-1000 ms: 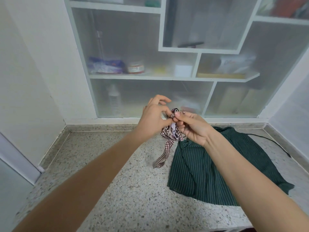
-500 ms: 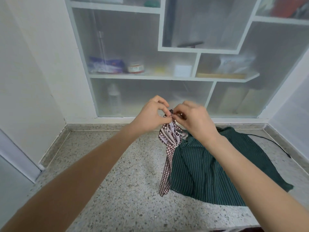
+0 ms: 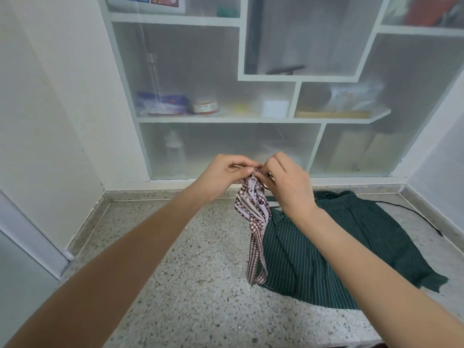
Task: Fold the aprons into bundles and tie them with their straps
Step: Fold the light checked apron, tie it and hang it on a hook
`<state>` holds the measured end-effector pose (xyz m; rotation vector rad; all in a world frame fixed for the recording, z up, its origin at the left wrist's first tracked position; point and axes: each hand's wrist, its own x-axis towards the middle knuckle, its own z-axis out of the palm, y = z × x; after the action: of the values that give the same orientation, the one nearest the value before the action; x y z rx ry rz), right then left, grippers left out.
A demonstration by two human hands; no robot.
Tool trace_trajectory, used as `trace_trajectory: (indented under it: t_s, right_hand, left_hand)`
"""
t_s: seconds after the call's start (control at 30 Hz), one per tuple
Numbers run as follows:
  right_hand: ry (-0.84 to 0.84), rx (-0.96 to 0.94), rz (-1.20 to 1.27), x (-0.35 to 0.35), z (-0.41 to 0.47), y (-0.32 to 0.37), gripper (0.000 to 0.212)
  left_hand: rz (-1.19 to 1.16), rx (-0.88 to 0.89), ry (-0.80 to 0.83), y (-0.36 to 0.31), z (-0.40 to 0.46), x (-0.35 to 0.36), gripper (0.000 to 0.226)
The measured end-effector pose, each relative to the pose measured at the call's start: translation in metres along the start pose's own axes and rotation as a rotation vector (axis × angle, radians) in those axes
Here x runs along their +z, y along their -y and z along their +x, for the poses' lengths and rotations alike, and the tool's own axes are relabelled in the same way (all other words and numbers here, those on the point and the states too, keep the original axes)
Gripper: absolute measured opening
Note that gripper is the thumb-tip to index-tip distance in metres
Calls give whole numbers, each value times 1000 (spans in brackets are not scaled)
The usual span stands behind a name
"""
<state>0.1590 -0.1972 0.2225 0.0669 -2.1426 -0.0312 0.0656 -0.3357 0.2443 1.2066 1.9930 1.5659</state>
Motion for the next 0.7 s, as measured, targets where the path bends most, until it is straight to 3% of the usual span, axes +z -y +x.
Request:
trace_trajectory:
  t_s: [0.2,0.33,0.47,0.7]
  right_hand:
    - [-61,29,11,4,0,-6,31]
    - [33,82,134,2,1,-10,30]
    - [55,377,378,-11,4,-5,19]
    - [144,721,550,-6,5,-4,32]
  left_hand:
    - [391,183,34,-5,7,-7,12]
    - [647,251,42,-10,8,-5,14]
    - [566,197,-82,-9,6,-2,11]
    - [494,69,-233,2,14,-2,13]
